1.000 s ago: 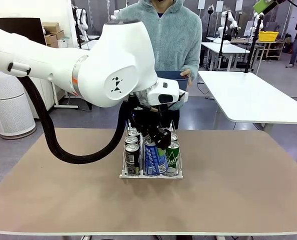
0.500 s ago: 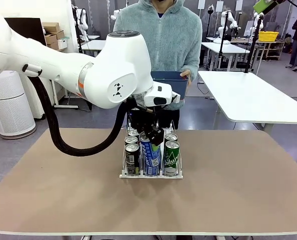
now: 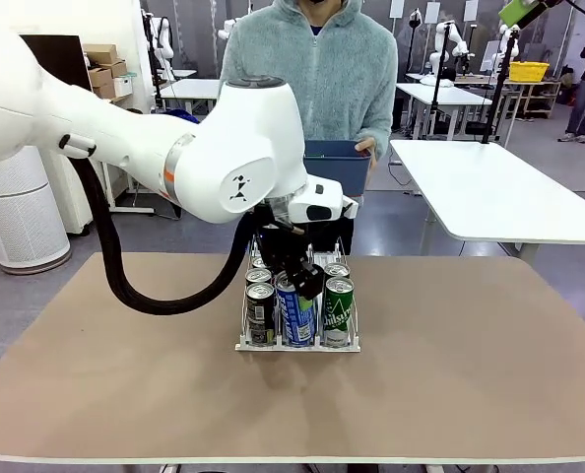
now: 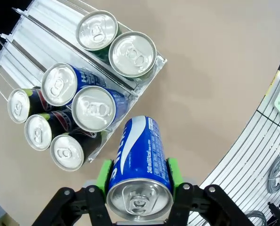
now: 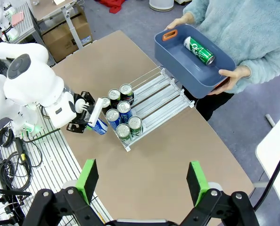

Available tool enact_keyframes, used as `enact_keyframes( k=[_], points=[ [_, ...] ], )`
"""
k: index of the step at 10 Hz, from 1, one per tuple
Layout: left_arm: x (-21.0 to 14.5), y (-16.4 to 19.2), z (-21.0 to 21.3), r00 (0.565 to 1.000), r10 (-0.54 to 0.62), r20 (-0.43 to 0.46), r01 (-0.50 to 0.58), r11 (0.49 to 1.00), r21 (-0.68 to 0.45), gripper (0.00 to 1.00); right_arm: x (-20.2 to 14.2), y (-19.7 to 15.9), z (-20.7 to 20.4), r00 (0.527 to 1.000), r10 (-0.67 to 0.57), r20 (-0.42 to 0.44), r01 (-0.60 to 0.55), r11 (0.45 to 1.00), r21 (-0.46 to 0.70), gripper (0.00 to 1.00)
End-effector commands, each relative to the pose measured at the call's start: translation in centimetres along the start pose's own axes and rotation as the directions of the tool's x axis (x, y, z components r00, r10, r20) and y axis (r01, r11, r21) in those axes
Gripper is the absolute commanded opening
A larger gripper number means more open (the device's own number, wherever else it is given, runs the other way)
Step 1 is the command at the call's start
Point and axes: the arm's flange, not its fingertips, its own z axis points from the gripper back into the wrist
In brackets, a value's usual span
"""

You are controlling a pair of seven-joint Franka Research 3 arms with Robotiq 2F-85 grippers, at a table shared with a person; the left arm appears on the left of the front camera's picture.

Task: Fill the beverage cans into the dispenser.
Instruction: Place the picked Ionic drink in the line of the Automatic Can Dispenser with the same cans.

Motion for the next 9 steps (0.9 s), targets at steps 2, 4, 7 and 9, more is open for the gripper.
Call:
enact_keyframes(
  k=[2,4,7,9],
  points=[
    [1.9,1.5,-1.2,0.999,-0.037,-0.001,0.037,0.999,-0.014,0.57,0.0,0.2,0.0,1.000,-0.008,0.001,0.008,1.000,0.008,1.00],
    [2.7,2.6,-1.6,1.000,-0.014,-0.001,0.014,1.000,-0.002,0.57,0.0,0.2,0.0,1.000,-0.008,0.001,0.008,1.000,0.008,1.00],
    [3.3,5.1,-1.2,0.999,0.033,0.008,-0.034,0.997,0.076,0.57,0.0,0.2,0.0,1.000,-0.008,0.001,0.008,1.000,0.008,1.00],
    [3.8,6.5,-1.2,0.999,0.038,0.017,-0.039,0.996,0.081,0.57,0.0,0.2,0.0,1.000,-0.008,0.001,0.008,1.000,0.008,1.00]
  ],
)
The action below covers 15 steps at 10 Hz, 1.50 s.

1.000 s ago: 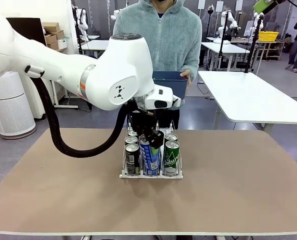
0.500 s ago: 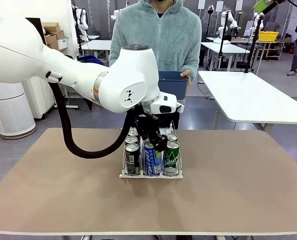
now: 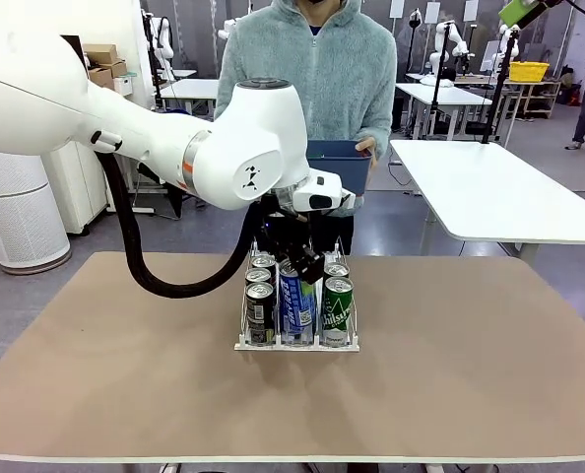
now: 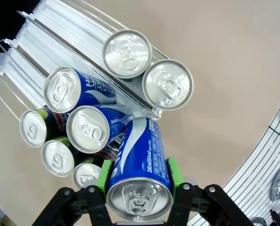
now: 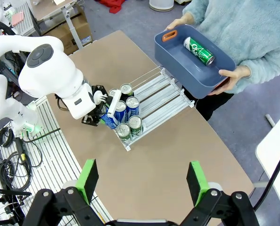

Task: Fill the beverage cans into the dispenser.
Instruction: Place the picked Ionic drink in the line of the Automatic Can Dispenser with the same cans.

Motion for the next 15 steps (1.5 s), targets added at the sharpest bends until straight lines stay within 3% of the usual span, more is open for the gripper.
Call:
enact_keyframes(
  k=[1,14,15],
  points=[
    [1.2,2.8,-0.3,1.000,0.018,0.017,-0.019,0.997,0.077,0.57,0.0,0.2,0.0,1.000,-0.008,0.001,0.008,1.000,0.008,1.00],
    [0.9,2.4,-6.1,0.992,0.009,-0.126,-0.016,0.998,-0.058,0.57,0.0,0.2,0.0,1.000,-0.008,0.001,0.008,1.000,0.008,1.00],
    [1.1,2.0,-5.9,0.996,0.009,-0.084,-0.012,0.999,-0.041,0.57,0.0,0.2,0.0,1.000,-0.008,0.001,0.008,1.000,0.008,1.00]
  ],
)
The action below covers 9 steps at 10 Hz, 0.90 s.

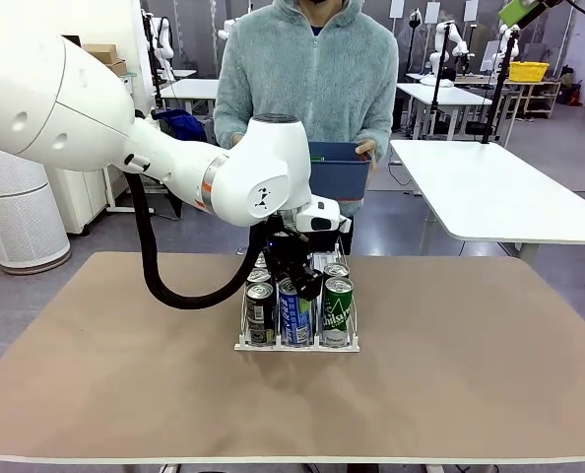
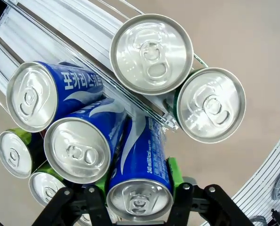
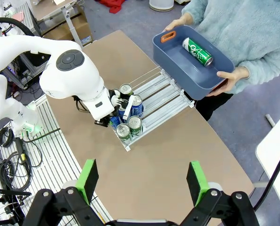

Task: Fill the beverage cans into the dispenser.
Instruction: Place the picked Ionic drink in the line of the Automatic Can Dispenser with the same cans.

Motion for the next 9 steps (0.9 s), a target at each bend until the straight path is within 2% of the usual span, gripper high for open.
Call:
enact_keyframes(
  k=[1,4,5,6,7,8,9],
  points=[
    [-0.2,-0.1,0.3,1.000,0.000,0.007,0.000,1.000,0.005,0.57,0.0,0.2,0.0,1.000,-0.008,0.001,0.008,1.000,0.008,1.00],
    [0.0,0.0,-0.4,1.000,-0.010,-0.024,0.010,1.000,-0.016,0.57,0.0,0.2,0.0,1.000,-0.008,0.001,0.008,1.000,0.008,1.00],
    [-0.1,-0.2,-0.3,0.999,-0.020,-0.033,0.019,0.999,-0.038,0.62,0.0,0.2,0.0,1.000,-0.008,0.001,0.008,1.000,0.008,1.00],
    [-0.2,-0.3,0.2,1.000,-0.012,-0.016,0.011,1.000,-0.025,0.77,0.0,0.2,0.0,1.000,-0.008,0.001,0.008,1.000,0.008,1.00],
    [-0.5,-0.5,1.4,1.000,0.006,0.002,-0.006,1.000,-0.014,0.81,0.0,0.2,0.0,1.000,-0.008,0.001,0.008,1.000,0.008,1.00],
    [-0.9,-1.0,2.6,1.000,0.015,0.012,-0.015,1.000,-0.010,0.96,0.0,0.2,0.0,1.000,-0.008,0.001,0.008,1.000,0.008,1.00],
    [-1.3,-1.5,3.6,0.999,0.018,0.027,-0.018,1.000,0.002,1.00,0.0,0.2,0.0,1.000,-0.008,0.001,0.008,1.000,0.008,1.00]
  ],
)
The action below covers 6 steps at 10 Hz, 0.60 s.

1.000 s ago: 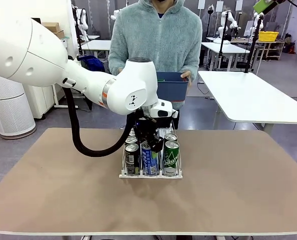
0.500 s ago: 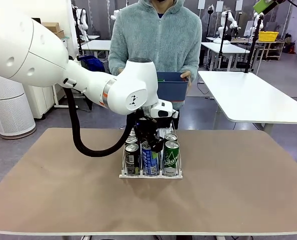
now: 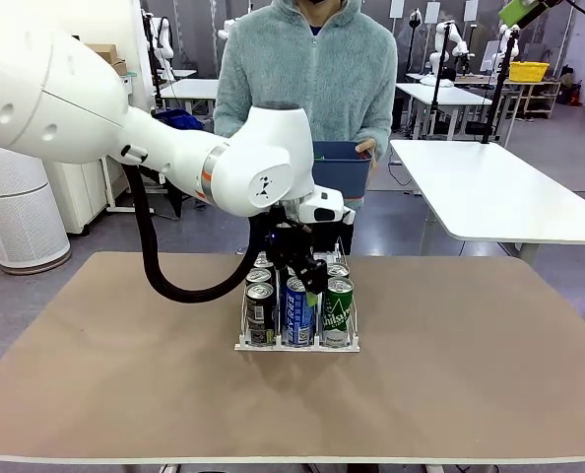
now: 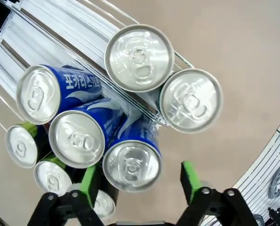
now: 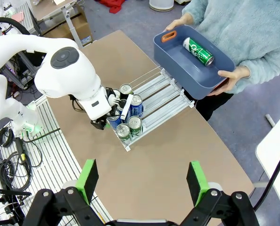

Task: Fill the beverage cans into the dispenser.
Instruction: Place the picked Ionic drink in the line of the Automatic Can Dispenser with the same cans.

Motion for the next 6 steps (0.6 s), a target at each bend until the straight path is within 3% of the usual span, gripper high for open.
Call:
enact_keyframes(
  k=[1,3,6],
  points=[
    [-1.8,-1.1,1.8,0.999,0.029,0.036,-0.029,1.000,0.007,1.00,0.0,0.2,0.0,1.000,-0.008,0.001,0.008,1.000,0.008,1.00],
    [-2.0,-1.6,2.3,0.997,0.050,0.066,-0.052,0.998,0.031,1.00,0.0,0.2,0.0,1.000,-0.008,0.001,0.008,1.000,0.008,1.00],
    [-0.4,-0.8,2.4,0.999,0.007,0.033,-0.008,1.000,0.018,1.00,0.0,0.2,0.0,1.000,-0.008,0.001,0.008,1.000,0.008,1.00]
  ],
)
